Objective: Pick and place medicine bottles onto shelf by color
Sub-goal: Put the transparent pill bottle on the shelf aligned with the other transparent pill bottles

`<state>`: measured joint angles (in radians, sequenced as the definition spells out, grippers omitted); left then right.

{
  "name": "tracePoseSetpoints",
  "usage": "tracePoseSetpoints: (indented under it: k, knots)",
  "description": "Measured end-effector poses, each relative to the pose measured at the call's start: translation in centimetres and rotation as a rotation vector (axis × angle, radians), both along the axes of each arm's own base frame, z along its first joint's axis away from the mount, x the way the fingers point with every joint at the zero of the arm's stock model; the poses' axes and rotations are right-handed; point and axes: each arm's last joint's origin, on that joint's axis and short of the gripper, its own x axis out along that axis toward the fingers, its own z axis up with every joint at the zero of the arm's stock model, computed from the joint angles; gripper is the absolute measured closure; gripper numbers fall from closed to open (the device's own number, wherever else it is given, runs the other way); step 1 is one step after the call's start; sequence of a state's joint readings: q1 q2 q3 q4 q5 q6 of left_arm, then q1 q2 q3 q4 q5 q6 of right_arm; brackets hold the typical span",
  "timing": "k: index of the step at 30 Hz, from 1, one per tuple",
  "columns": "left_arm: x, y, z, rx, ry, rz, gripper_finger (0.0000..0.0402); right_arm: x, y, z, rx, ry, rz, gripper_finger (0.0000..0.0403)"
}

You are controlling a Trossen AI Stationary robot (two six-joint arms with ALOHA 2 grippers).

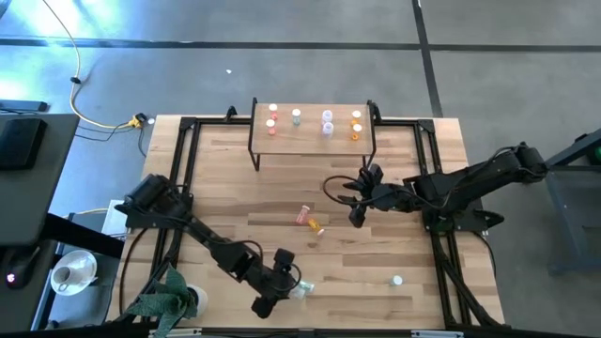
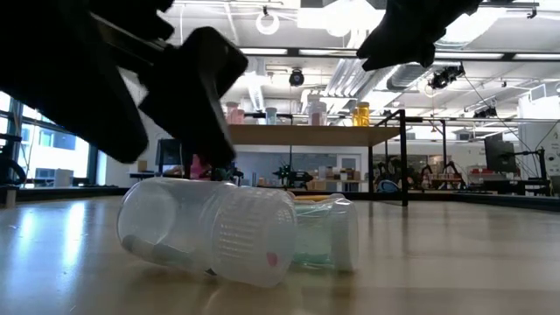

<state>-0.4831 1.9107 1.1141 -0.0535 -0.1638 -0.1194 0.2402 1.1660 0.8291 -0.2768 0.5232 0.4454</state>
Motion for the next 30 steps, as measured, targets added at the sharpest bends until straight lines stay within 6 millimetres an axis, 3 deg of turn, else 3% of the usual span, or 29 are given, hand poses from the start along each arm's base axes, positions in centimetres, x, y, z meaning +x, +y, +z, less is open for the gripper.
tracePoseSetpoints:
  k: [15, 23, 30]
  knots:
    - [0.5, 0.4, -1.0, -0.030, 0.031, -0.004, 0.0179, 0.0, 0.0, 0.0, -0.003, -0.003, 0.002, 0.0229]
    - [0.9, 0.4, -3.3, -0.044, 0.076, -0.012, 0.0179, 0.0, 0.0, 0.0, -0.006, -0.002, 0.003, 0.0229]
    - [1.0, 0.6, -3.2, -0.068, 0.079, -0.008, 0.0179, 0.0, 0.0, 0.0, -0.006, -0.002, 0.003, 0.0229]
